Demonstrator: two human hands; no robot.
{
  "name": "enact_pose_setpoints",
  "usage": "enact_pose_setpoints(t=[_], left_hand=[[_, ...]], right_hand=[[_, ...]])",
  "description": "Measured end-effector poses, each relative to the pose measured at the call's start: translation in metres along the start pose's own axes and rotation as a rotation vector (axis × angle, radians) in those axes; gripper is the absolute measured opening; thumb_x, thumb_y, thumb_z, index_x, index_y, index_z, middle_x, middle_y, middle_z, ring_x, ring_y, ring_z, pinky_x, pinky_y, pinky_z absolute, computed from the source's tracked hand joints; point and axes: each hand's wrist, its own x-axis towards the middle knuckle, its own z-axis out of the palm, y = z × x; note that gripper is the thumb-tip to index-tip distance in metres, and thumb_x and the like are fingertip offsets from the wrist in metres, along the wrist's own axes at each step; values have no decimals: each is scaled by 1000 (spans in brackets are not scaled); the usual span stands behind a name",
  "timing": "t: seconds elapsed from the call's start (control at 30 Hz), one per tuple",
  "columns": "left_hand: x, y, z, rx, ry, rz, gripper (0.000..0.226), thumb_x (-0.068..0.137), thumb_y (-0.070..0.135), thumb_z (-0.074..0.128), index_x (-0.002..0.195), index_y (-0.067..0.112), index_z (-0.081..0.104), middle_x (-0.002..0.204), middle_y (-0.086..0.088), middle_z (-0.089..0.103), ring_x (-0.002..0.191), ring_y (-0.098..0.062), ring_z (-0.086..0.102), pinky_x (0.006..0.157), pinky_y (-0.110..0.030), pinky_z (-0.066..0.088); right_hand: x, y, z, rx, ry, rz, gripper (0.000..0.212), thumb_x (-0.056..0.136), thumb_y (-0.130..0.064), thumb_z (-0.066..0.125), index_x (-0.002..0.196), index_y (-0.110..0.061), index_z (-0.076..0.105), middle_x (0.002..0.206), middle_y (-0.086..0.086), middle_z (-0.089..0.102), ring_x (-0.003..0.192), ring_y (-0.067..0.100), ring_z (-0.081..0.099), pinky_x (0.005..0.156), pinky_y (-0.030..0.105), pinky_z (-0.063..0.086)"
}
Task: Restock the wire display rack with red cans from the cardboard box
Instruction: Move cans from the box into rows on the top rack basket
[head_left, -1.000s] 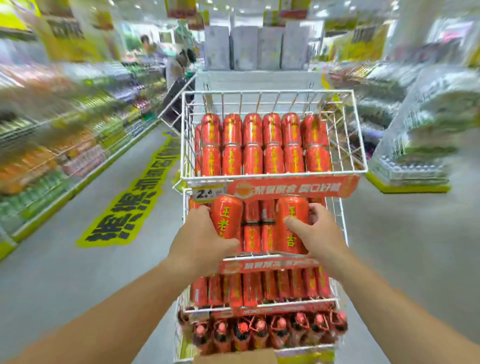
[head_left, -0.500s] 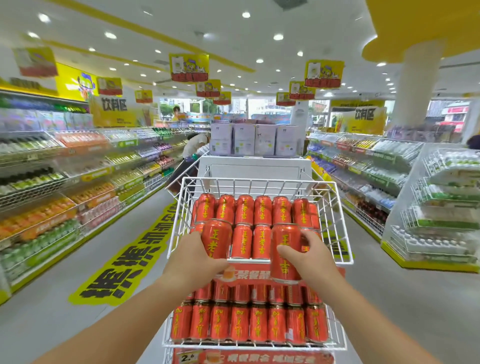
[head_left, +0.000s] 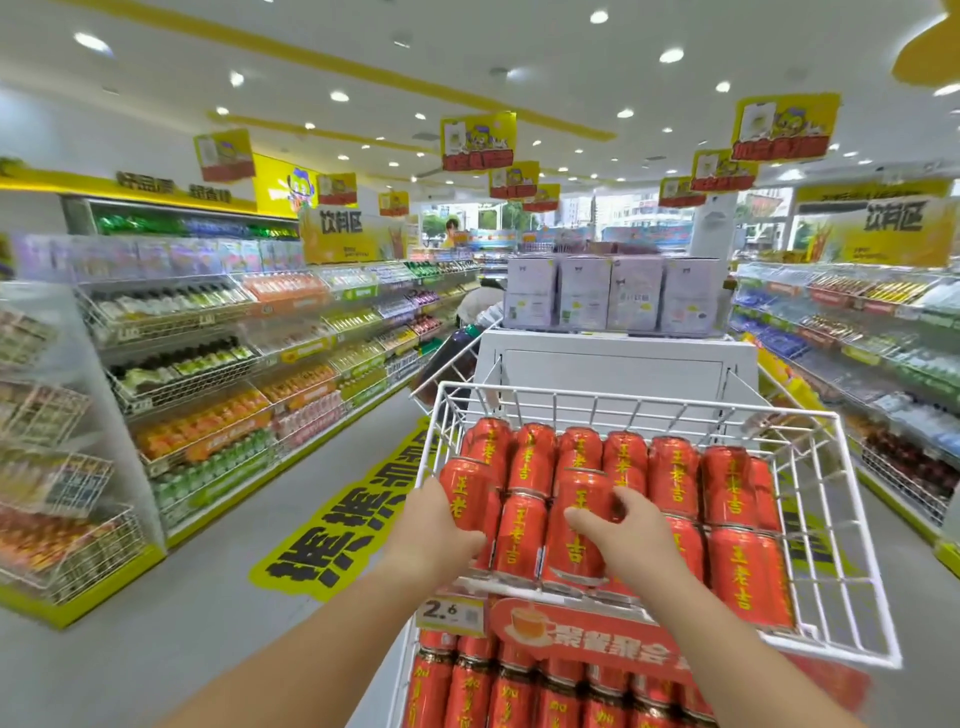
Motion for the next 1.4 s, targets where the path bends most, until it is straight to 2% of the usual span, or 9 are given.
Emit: enact_pose_setpoints(t=[0.17,0.33,0.4,0.57,0.8,0.9,1.2,1.33,1.4], left_hand=[[24,-24,20,49,-41,27,49,70,26,70,114,18,51,97,-6,63,78,-21,66,62,-33,53],[21,-41,42,165,-31,110,89,88,28,67,157,26,11,125,-7,50,113,-29,60,92,-46,53],[17,-44,47,239,-34,125,95,96,31,62,161,24,-8,136,-9,40,120,-28,58,95,-41,52],[15,-44,48,333,45,177,93,101,40,56,161,15,-12,151,-11,22,137,-25,41,107,-36,44],[17,-50,37,719,86,298,94,103,55,42,158,-5,-5,144,-14,38,133,-27,41,108,-33,40],[18,-51,29,840,93,318,93,99,54,38,157,-7,-1,147,-15,37,133,-31,35,111,-39,35],[8,-56,30,715,50,142,87,96,51,44,162,9,5,160,-11,23,142,-32,28,115,-45,28],[4,-63,26,646,69,171,80,82,49,59,150,8,46,146,-11,48,128,-31,49,98,-45,45],[-2,-67,23,649,58,227,77,84,49,57,149,9,46,148,-12,47,131,-31,48,100,-45,44]], right_hand=[[18,8,47,-2,-13,46,73,80,-34,82,141,-17,45,130,-1,52,114,17,53,94,30,44],[23,8,77,-33,-12,41,63,83,-30,80,137,-20,49,120,-5,51,105,10,49,90,25,40],[24,9,84,-54,-6,35,64,82,-32,80,137,-19,50,125,-7,52,109,8,50,94,26,42],[26,16,94,-17,0,69,71,78,-41,80,140,-19,53,133,-1,61,115,16,62,99,42,53],[39,31,101,2,-28,51,101,58,-69,75,145,-25,48,139,-3,59,118,16,62,99,45,54],[36,18,104,-57,-70,47,86,71,-58,76,144,-21,49,136,-2,59,117,17,62,100,44,53],[28,5,113,-232,-68,-17,63,89,-47,69,143,-21,49,129,0,49,107,12,51,99,33,48],[18,0,107,-322,-101,-26,58,90,-47,66,140,-25,47,130,-2,51,115,15,54,102,37,48],[8,3,101,-421,-123,-57,67,91,-49,63,147,-22,39,139,0,45,131,21,46,109,38,42]])
